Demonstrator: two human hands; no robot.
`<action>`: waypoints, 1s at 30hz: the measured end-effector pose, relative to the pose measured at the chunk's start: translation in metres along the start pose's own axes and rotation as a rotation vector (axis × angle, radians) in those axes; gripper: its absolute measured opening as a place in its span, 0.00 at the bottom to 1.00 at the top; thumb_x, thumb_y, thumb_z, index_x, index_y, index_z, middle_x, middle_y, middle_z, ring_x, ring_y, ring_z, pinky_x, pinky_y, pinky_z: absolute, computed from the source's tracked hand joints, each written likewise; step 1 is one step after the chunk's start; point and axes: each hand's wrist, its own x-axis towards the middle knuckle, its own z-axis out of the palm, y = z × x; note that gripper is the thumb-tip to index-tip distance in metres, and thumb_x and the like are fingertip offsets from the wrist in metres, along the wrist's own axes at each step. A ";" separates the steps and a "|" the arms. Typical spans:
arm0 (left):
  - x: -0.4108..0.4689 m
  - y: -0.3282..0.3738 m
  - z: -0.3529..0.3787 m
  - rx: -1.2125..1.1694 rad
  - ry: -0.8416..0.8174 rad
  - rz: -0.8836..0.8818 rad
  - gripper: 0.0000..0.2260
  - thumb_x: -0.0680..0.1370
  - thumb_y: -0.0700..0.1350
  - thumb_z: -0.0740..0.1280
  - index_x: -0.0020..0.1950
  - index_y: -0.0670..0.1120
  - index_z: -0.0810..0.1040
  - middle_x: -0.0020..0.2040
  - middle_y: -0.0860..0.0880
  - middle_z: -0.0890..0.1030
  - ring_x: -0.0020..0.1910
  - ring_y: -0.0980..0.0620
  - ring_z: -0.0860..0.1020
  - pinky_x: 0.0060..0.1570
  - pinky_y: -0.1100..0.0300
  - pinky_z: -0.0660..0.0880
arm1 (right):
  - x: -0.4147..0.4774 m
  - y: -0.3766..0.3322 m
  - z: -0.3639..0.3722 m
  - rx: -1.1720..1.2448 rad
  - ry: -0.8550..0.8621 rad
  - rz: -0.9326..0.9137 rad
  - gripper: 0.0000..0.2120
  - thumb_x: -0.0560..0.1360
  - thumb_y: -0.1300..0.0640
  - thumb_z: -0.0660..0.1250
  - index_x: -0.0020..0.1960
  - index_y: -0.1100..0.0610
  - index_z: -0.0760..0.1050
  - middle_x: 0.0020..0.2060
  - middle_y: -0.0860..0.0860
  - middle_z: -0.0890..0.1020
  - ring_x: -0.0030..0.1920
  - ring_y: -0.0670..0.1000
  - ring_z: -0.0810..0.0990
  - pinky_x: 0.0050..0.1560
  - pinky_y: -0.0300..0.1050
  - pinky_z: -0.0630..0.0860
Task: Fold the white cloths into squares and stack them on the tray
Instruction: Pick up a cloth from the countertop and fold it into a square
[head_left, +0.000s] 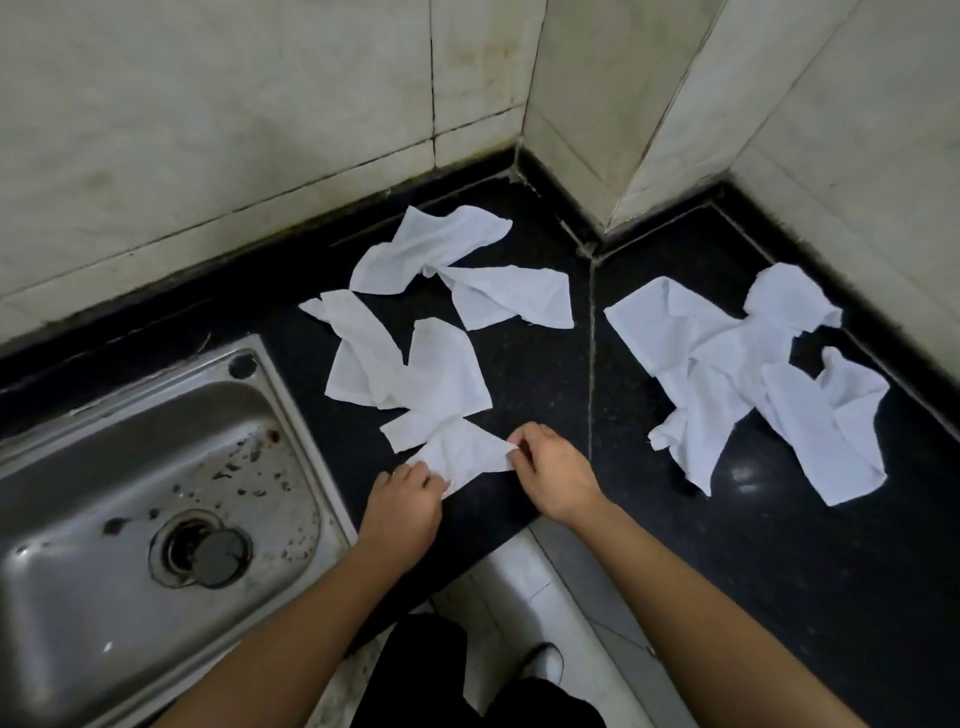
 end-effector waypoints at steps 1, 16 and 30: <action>0.003 0.001 -0.003 -0.003 0.017 -0.017 0.12 0.63 0.43 0.79 0.43 0.47 0.83 0.39 0.48 0.80 0.36 0.45 0.79 0.35 0.52 0.74 | -0.001 0.000 -0.011 -0.003 0.013 -0.022 0.04 0.82 0.51 0.59 0.53 0.49 0.72 0.50 0.47 0.77 0.49 0.50 0.78 0.50 0.50 0.76; 0.048 0.064 -0.133 -0.085 0.427 -0.058 0.08 0.76 0.41 0.71 0.55 0.45 0.80 0.33 0.48 0.82 0.30 0.43 0.80 0.28 0.59 0.70 | -0.061 0.048 -0.150 0.089 0.377 -0.250 0.07 0.82 0.50 0.60 0.55 0.48 0.76 0.49 0.44 0.78 0.47 0.45 0.76 0.48 0.42 0.74; 0.058 0.115 -0.178 0.237 0.513 0.066 0.06 0.68 0.39 0.78 0.41 0.46 0.84 0.39 0.49 0.81 0.34 0.45 0.78 0.29 0.58 0.70 | -0.096 0.101 -0.198 0.020 0.454 -0.335 0.10 0.83 0.52 0.61 0.57 0.51 0.80 0.47 0.46 0.74 0.48 0.47 0.76 0.51 0.42 0.73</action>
